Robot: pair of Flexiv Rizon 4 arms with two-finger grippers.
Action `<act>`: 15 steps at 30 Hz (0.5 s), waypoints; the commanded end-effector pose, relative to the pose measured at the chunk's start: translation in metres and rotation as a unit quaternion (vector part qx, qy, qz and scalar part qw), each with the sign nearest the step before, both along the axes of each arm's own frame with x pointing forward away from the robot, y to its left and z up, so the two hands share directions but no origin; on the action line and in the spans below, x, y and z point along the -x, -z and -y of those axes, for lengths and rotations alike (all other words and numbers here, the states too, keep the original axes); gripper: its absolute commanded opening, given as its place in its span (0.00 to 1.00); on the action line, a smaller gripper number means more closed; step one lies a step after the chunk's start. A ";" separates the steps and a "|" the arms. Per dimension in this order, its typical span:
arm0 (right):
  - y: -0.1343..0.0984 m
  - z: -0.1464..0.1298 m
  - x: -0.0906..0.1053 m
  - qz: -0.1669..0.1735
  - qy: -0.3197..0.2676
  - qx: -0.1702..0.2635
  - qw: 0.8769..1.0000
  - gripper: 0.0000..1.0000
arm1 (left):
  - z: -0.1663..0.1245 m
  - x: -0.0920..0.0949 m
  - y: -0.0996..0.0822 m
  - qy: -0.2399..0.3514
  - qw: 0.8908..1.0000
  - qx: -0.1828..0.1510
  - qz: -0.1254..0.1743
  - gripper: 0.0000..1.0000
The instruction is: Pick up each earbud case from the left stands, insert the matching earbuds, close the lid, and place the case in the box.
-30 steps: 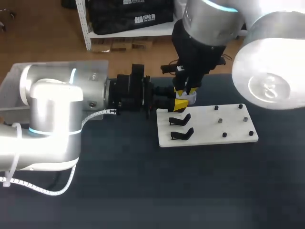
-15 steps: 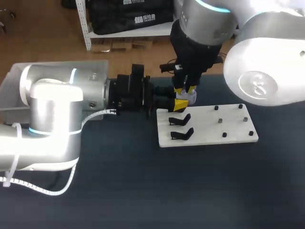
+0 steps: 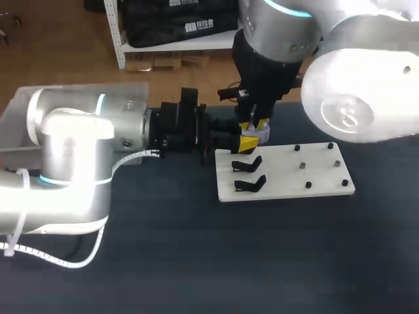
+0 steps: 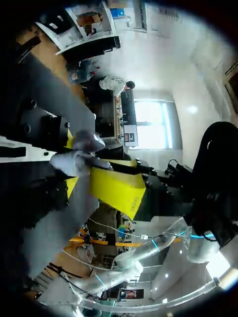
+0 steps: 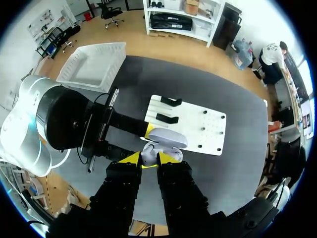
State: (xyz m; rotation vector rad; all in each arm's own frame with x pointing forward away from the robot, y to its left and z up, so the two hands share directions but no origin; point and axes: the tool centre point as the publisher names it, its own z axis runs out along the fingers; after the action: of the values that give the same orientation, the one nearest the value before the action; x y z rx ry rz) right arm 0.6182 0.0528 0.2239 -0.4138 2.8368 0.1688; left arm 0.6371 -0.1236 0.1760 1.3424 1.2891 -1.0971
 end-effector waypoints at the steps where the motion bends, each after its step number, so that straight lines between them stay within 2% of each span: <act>1: 0.000 -0.002 -0.002 0.000 0.000 0.001 1.000 0.00 | 0.000 0.001 0.002 -0.002 1.000 0.005 0.003 0.00; 15: -0.002 -0.004 -0.007 0.007 0.000 0.003 1.000 0.00 | 0.000 0.001 0.002 -0.002 1.000 0.005 0.003 0.00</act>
State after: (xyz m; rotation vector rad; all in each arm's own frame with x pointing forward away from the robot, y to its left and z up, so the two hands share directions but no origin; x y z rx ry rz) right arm 0.6241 0.0552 0.2264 -0.4182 2.8259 0.1619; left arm 0.6374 -0.1229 0.1761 1.3419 1.2895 -1.0963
